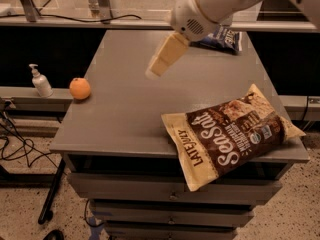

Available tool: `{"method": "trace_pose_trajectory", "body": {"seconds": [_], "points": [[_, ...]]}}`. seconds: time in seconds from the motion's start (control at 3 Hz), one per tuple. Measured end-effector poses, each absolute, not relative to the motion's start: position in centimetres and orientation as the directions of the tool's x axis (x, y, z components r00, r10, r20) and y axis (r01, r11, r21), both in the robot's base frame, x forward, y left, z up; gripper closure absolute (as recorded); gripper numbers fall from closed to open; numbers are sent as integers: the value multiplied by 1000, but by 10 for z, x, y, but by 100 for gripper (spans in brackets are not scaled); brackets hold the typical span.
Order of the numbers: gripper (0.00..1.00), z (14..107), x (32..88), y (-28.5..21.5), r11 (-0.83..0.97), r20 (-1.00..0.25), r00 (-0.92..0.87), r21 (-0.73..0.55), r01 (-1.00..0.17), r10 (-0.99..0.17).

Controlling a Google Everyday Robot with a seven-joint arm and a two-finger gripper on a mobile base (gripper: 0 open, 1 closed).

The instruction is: Move orange near brown chip bag

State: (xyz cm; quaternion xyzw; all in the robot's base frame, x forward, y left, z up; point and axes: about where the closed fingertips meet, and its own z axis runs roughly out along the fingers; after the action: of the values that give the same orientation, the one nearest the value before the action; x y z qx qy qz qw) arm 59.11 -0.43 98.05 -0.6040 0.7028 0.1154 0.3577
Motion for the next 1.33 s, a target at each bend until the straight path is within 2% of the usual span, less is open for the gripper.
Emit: {"method": "trace_pose_trajectory", "body": {"seconds": [0.67,1.33], "points": [[0,924,643,64,190,-648,5,-232,-954,-762],[0,883,676,98,209,-634,-35,-201,-957,-773]]}}
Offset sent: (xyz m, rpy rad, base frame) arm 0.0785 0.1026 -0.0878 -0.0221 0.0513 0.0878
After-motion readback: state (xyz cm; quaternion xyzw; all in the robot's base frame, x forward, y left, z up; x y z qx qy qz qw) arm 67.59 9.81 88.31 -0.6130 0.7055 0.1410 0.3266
